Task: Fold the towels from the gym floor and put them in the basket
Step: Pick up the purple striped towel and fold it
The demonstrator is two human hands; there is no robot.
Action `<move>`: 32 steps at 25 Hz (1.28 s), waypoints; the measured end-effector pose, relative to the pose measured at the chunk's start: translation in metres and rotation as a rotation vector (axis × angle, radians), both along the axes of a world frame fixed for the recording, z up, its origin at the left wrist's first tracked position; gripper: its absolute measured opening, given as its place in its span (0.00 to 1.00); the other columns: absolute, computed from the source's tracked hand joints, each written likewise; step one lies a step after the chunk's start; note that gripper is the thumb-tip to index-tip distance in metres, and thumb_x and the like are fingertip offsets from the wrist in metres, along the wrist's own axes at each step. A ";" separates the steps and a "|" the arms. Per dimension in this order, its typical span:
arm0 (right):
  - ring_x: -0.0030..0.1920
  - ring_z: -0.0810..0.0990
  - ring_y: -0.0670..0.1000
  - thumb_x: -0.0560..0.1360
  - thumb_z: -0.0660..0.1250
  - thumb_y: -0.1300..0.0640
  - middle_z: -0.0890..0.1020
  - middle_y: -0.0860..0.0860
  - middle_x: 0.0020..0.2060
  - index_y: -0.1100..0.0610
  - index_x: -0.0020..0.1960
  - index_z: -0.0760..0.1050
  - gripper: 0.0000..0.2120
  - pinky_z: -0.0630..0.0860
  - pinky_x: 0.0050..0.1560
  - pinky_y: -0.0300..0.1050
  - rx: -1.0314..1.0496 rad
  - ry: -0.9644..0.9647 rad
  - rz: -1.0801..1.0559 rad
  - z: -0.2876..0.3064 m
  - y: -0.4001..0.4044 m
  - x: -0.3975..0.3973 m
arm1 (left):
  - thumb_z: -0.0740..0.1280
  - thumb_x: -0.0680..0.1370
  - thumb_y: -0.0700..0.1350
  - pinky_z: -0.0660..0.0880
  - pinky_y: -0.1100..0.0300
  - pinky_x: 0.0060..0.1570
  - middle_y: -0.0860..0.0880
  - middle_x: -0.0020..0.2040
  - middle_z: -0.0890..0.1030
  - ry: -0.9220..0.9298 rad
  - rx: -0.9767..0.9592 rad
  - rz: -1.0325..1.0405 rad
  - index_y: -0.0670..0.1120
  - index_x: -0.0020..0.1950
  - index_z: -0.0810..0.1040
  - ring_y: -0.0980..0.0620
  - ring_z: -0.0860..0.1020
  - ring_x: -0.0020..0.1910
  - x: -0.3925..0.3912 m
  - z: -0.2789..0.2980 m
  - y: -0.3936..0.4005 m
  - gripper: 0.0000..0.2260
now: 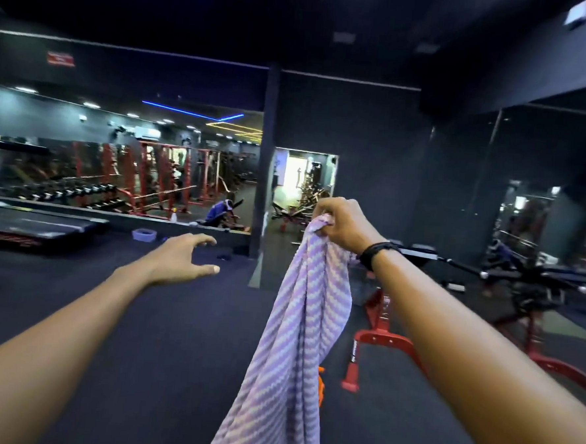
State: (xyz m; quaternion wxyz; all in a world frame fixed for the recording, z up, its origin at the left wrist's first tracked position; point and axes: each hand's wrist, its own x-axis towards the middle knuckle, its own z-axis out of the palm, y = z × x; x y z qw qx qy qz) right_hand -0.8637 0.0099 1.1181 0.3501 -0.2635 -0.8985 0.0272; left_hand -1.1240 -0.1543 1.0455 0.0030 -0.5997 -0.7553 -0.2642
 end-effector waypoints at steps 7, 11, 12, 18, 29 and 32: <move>0.44 0.80 0.53 0.66 0.68 0.69 0.83 0.54 0.41 0.59 0.50 0.79 0.15 0.68 0.42 0.35 -0.123 0.091 -0.093 -0.047 0.107 0.059 | 0.70 0.73 0.57 0.66 0.54 0.68 0.51 0.69 0.71 0.001 -0.100 -0.198 0.52 0.71 0.68 0.52 0.67 0.70 0.047 -0.035 0.155 0.28; 0.38 0.80 0.45 0.64 0.69 0.71 0.83 0.50 0.36 0.54 0.68 0.68 0.35 0.74 0.45 0.33 -0.242 0.122 -0.073 -0.067 0.169 0.055 | 0.70 0.74 0.55 0.66 0.58 0.67 0.51 0.69 0.72 -0.013 -0.088 -0.299 0.52 0.70 0.70 0.53 0.68 0.69 0.053 -0.042 0.236 0.26; 0.37 0.81 0.43 0.63 0.69 0.73 0.84 0.50 0.36 0.53 0.70 0.65 0.39 0.74 0.45 0.30 -0.270 0.131 -0.064 -0.069 0.187 0.051 | 0.70 0.74 0.55 0.66 0.59 0.66 0.51 0.68 0.73 -0.029 -0.074 -0.324 0.51 0.69 0.70 0.54 0.69 0.68 0.053 -0.042 0.260 0.26; 0.40 0.83 0.46 0.61 0.73 0.73 0.86 0.53 0.40 0.52 0.72 0.61 0.45 0.76 0.44 0.32 -0.362 0.072 -0.084 -0.070 0.304 0.013 | 0.74 0.69 0.58 0.72 0.64 0.51 0.54 0.59 0.77 -0.276 -0.067 -0.497 0.55 0.65 0.73 0.57 0.76 0.58 0.055 -0.032 0.411 0.27; 0.37 0.76 0.47 0.67 0.78 0.53 0.80 0.51 0.37 0.59 0.43 0.80 0.12 0.74 0.41 0.45 -0.568 -0.347 -0.130 -0.080 0.487 -0.012 | 0.69 0.74 0.52 0.71 0.56 0.42 0.46 0.40 0.78 -0.520 -0.047 -0.772 0.39 0.46 0.79 0.53 0.73 0.40 0.049 -0.053 0.611 0.15; 0.38 0.78 0.48 0.63 0.79 0.45 0.83 0.51 0.38 0.58 0.41 0.81 0.17 0.78 0.46 0.46 -0.584 -0.638 -0.208 -0.089 0.539 -0.007 | 0.65 0.79 0.45 0.68 0.63 0.36 0.56 0.34 0.77 -0.574 0.044 -0.627 0.44 0.42 0.79 0.60 0.71 0.35 0.019 -0.060 0.640 0.09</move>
